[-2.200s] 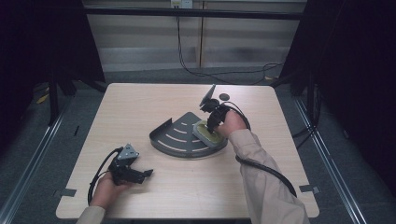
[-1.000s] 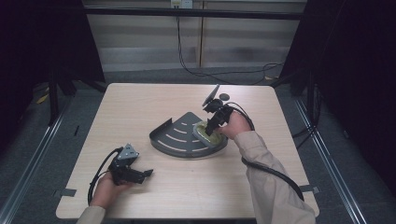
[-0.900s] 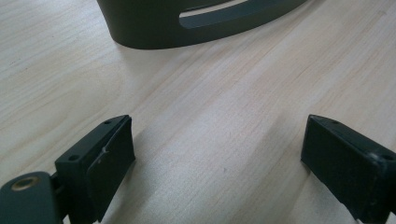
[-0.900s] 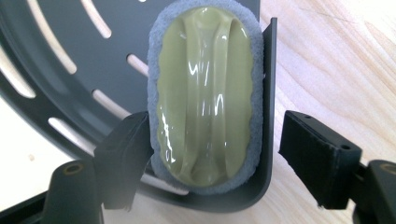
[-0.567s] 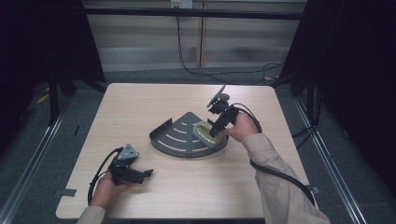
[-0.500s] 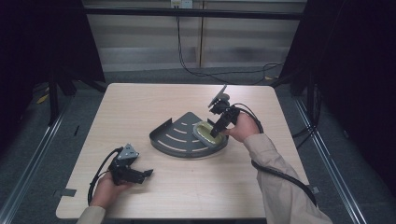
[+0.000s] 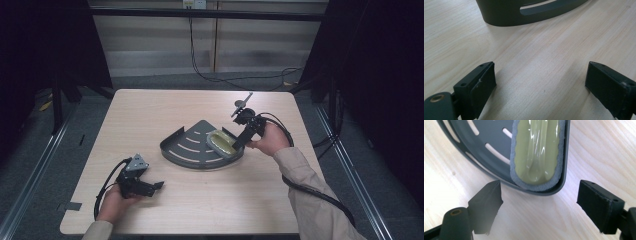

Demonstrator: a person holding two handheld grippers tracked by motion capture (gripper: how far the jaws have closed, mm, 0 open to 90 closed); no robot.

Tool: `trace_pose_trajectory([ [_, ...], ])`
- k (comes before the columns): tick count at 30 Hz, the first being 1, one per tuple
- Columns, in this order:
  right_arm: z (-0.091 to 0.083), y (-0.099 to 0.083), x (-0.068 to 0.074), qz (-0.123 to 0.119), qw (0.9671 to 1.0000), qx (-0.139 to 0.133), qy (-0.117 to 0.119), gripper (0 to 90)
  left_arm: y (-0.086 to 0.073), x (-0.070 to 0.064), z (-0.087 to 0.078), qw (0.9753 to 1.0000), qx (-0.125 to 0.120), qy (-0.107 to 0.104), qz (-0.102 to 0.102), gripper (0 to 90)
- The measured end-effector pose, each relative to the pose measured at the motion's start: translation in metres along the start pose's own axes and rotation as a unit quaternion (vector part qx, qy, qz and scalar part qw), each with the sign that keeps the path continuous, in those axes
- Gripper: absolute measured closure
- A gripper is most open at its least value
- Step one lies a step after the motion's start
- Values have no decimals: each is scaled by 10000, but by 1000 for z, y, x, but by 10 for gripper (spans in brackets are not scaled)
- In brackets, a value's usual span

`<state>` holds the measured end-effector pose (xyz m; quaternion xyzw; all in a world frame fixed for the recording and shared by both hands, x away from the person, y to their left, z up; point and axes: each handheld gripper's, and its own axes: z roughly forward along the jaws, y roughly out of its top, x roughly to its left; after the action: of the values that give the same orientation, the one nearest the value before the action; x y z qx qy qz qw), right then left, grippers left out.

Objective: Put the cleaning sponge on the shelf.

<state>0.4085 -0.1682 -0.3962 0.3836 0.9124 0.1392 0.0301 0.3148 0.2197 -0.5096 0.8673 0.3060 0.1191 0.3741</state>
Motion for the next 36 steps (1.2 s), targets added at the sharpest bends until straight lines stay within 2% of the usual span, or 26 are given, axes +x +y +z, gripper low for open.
trace_pose_trajectory([
  [6,-6,-10,0,-75,9999,-85,28,189,0,0,0,10000,-3,-10,-20,88],
  [12,-8,-18,3,-229,9997,-37,70,184,0,0,0,10000,7,0,-11,89],
  [14,-8,-21,4,-267,9995,-60,128,184,0,1,-1,10000,44,-6,51,89],
  [21,-7,-33,5,-377,9991,91,174,184,0,1,-1,10000,47,-12,41,89],
  [27,-7,-43,3,-332,9992,51,234,183,0,1,-1,10000,48,-5,47,89],
  [30,-6,-49,1,-369,9991,129,148,183,0,1,-1,10000,46,-6,50,89],
  [32,-6,-53,0,-339,9992,120,201,183,0,1,0,10000,44,-14,45,89],
  [36,-4,-59,1,-392,9991,115,129,183,0,1,0,10000,44,-14,45,89],
])
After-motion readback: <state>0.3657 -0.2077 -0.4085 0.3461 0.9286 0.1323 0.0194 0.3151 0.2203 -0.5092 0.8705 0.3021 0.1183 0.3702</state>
